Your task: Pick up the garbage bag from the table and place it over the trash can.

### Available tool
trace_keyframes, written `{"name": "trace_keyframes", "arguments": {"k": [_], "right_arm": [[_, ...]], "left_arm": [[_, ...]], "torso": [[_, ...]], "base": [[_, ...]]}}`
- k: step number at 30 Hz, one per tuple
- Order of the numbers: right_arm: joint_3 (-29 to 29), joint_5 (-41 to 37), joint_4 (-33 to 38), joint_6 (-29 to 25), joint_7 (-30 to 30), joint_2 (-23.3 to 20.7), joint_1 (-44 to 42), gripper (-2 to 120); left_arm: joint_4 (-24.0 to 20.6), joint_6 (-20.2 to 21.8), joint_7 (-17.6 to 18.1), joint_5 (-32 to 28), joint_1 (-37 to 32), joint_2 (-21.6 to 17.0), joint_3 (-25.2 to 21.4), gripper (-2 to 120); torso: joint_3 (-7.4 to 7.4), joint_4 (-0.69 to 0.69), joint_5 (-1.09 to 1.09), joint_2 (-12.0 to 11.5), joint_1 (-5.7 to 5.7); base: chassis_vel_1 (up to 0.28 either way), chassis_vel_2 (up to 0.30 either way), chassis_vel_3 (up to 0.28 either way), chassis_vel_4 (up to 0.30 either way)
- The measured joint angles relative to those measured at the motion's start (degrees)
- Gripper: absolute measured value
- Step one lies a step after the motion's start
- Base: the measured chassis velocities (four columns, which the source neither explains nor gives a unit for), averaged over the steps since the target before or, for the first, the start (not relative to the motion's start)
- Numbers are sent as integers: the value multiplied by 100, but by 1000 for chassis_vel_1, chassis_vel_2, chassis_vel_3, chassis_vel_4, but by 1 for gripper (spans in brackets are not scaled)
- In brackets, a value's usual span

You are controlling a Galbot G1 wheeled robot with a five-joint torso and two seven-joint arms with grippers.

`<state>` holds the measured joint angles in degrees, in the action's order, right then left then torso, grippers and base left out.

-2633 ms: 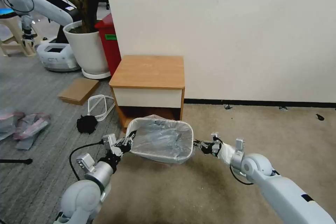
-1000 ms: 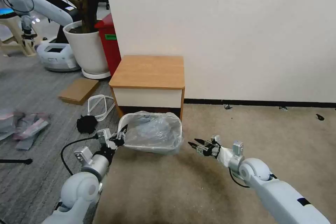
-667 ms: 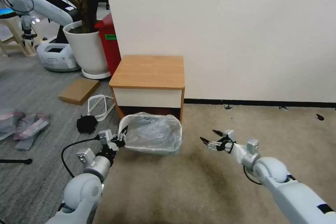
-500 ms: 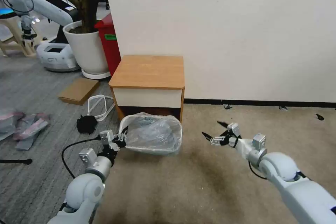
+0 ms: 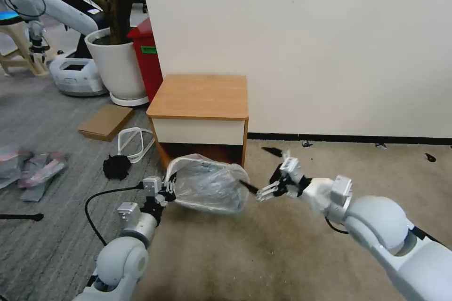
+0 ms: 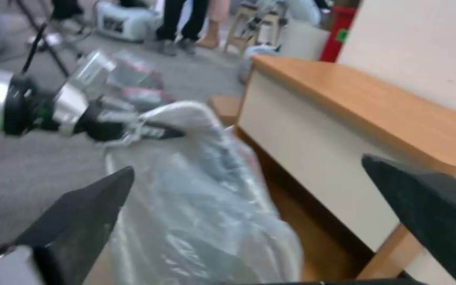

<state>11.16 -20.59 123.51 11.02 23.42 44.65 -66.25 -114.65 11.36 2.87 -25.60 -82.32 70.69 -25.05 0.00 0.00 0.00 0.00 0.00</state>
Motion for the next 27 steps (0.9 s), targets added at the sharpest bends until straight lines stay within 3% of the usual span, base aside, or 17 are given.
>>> {"name": "trace_keyframes", "arguments": {"k": [3, 6, 15, 27], "right_arm": [[-210, 173, 16, 20, 4, -108, 104, 98], [-403, 273, 38, 65, 5, -178, 207, 82], [-569, 509, 97, 178, 1, -282, 291, 54], [-1143, 594, -4, 840, 5, -503, 908, 8]], "left_arm": [[-52, 0, 2, 198, -2, 13, 86, 6], [-125, 2, 3, 413, -4, 68, 243, 6], [-153, 19, 2, 632, 29, 115, 451, 6], [-230, 18, -23, 992, -36, 252, 671, 6]], "torso": [[0, 1, 0, 0, 0], [0, 0, 0, 0, 0], [0, 1, 1, 0, 0], [0, 0, 0, 0, 0]], "base": [[0, 0, 0, 0], [0, 0, 0, 0], [0, 0, 0, 0], [0, 0, 0, 0]]}}
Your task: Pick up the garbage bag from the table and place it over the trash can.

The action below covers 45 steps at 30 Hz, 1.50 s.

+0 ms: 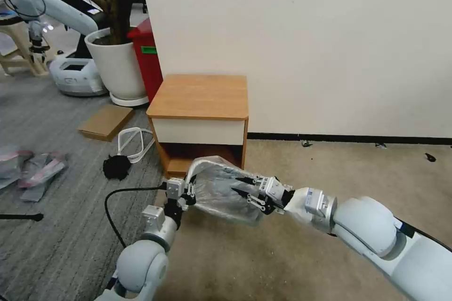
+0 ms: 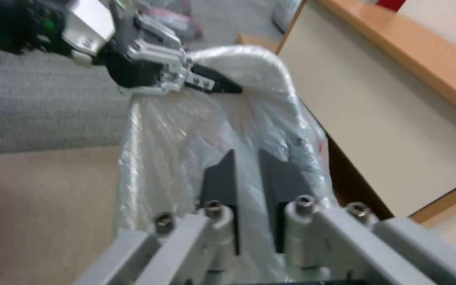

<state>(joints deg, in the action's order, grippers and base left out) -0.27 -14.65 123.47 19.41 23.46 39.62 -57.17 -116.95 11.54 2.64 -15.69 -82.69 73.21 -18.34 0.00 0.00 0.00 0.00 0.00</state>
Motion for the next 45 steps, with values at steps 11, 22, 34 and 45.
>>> {"name": "trace_keyframes", "arguments": {"k": [11, 22, 34, 45], "right_arm": [[-478, -1, -430, 177, 5, 7, 473, 0], [-898, 211, -749, 338, 23, 192, 744, 0], [-1248, 465, -1201, 527, 35, 310, 955, 0], [-1610, 738, -1528, 617, 34, 352, 1166, 0]], "left_arm": [[-106, -5, -26, 37, -59, -4, 61, 6], [-119, -6, -37, 76, -45, 45, 247, 6], [-153, -2, -41, 178, -60, 128, 427, 6], [-62, 8, -42, 309, 8, 209, 635, 6]], "torso": [[0, 0, 0, 0, 0], [0, 0, 0, 0, 0], [0, 0, 0, 0, 0], [0, 0, 0, 0, 0]], "base": [[0, 0, 0, 0], [0, 0, 0, 0], [0, 0, 0, 0], [0, 0, 0, 0]]}}
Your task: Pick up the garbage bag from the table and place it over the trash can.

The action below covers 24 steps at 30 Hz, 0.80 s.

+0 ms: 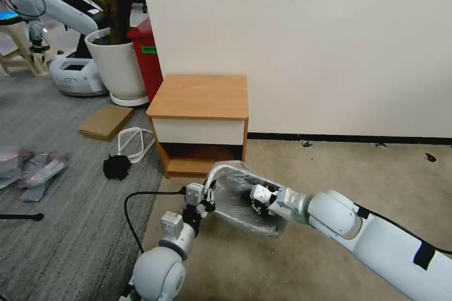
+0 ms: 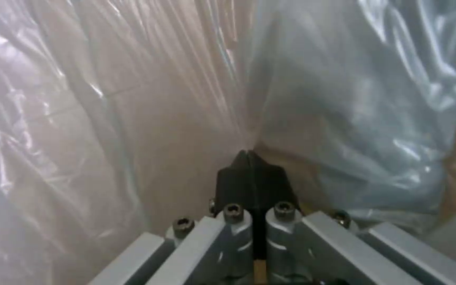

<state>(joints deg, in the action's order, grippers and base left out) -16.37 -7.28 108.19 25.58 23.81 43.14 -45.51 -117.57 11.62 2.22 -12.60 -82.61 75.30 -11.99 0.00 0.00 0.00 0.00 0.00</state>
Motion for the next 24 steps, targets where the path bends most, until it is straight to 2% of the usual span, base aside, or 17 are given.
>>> {"name": "trace_keyframes", "arguments": {"k": [11, 24], "right_arm": [[-306, 202, -282, 33, 12, 121, 263, 0], [-363, 334, -529, 170, -7, 273, 270, 0]], "left_arm": [[76, 1, 0, 78, 33, 34, 159, 6], [94, 8, 28, 81, 52, 59, 278, 6]], "torso": [[0, 0, 0, 0, 0], [0, 0, 0, 0, 0]], "base": [[0, 0, 0, 0], [0, 0, 0, 0]]}}
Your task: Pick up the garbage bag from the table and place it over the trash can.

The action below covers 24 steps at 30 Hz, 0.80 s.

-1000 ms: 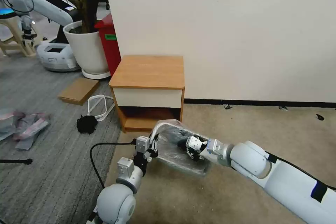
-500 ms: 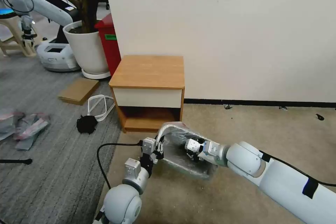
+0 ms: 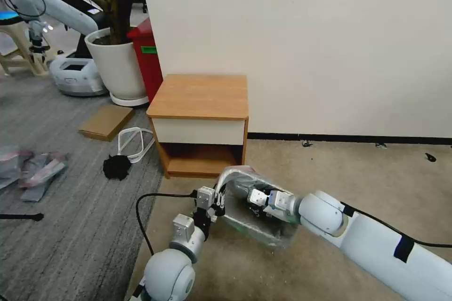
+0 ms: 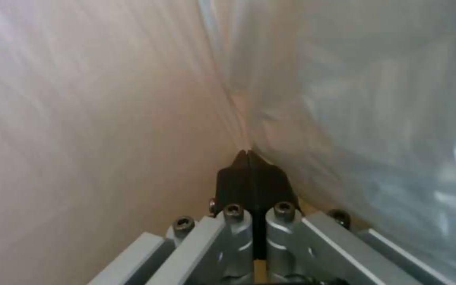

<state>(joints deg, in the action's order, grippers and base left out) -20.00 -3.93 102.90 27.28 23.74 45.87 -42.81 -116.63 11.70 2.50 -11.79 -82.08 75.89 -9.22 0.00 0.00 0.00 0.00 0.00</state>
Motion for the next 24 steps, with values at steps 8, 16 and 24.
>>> {"name": "trace_keyframes", "arguments": {"k": [8, 16, 24], "right_arm": [[-32, 154, -160, 39, -28, 67, -5, 0], [-104, 288, -138, 306, -194, 179, -45, 0], [-152, 294, -111, 521, -360, 255, -52, 0]], "left_arm": [[0, 5, 7, 1, -15, 10, 11, 6], [0, 12, 22, 0, -19, 54, -3, 6], [6, 13, 30, -2, -30, 58, -29, 6]], "torso": [[0, 0, 0, 0, 0], [0, 0, 0, 0, 0], [0, 0, 0, 0, 0]], "base": [[0, 0, 0, 0], [0, 0, 0, 0], [0, 0, 0, 0]]}}
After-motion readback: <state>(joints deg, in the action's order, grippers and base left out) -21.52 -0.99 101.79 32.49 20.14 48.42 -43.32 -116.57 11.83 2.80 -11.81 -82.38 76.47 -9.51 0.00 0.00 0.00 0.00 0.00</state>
